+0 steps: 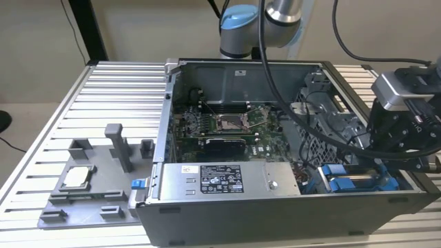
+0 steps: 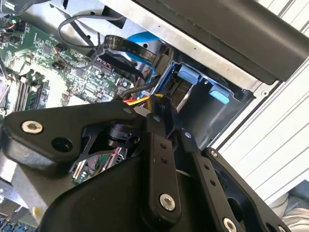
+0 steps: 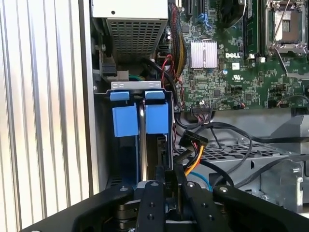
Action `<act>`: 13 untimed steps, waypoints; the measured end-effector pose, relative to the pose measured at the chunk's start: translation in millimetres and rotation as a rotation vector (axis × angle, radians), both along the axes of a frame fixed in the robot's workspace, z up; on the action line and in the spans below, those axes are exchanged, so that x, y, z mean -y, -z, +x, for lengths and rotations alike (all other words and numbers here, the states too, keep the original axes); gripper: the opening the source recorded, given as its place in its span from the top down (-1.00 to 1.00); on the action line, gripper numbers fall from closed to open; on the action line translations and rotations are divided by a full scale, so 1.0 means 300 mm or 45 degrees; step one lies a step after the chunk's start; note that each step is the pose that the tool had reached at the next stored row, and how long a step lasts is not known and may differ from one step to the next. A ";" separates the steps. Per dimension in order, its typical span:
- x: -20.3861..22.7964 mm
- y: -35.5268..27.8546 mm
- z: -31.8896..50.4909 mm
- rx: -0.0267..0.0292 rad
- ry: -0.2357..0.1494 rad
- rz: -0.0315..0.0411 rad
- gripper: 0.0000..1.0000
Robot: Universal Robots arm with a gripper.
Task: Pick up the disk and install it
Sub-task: 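Insert the first disk wire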
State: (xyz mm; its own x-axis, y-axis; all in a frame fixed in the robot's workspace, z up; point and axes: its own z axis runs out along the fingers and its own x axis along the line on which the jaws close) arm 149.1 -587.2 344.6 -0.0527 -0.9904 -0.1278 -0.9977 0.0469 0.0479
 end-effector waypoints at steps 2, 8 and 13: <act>0.000 0.002 0.004 -0.0091 0.000 -0.0051 1.00; -0.002 0.003 0.010 -0.0196 0.000 -0.0210 1.00; -0.008 0.004 0.013 -0.0195 -0.001 -0.0486 1.00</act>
